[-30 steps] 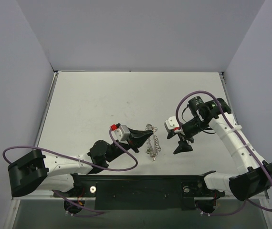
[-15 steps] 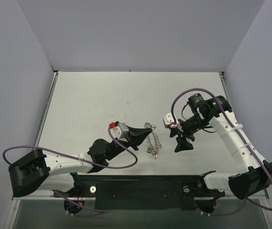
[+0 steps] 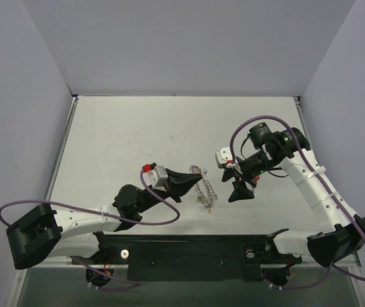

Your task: Put the keys on the keyring

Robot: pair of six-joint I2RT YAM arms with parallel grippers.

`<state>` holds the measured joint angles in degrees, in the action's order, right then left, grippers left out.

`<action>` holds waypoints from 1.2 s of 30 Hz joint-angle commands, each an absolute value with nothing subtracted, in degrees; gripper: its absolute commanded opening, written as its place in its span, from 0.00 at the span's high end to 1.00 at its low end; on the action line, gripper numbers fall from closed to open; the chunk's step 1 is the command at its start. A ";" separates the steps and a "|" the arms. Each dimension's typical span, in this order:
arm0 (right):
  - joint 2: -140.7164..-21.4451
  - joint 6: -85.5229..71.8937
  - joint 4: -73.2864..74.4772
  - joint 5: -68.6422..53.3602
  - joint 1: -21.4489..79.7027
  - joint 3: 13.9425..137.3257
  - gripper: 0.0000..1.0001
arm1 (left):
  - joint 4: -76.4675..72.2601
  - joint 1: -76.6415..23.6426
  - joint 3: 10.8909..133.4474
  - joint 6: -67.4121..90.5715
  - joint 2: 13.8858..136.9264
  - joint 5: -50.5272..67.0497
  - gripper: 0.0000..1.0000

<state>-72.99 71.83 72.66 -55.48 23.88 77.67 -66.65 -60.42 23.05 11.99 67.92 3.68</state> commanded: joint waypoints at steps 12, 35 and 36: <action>-74.80 54.15 59.60 -58.44 29.97 84.03 0.58 | -74.36 -59.50 23.64 16.70 68.02 9.05 1.00; -75.32 50.62 56.95 -61.35 32.52 81.74 0.85 | -77.17 -59.50 23.55 18.81 70.05 9.14 1.00; -75.41 50.62 56.95 -61.35 32.52 81.56 0.86 | -77.25 -59.50 23.47 18.81 70.05 9.23 1.00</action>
<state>-75.07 50.94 56.27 -58.98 31.73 82.43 -69.76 -59.86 22.87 17.89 70.22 9.50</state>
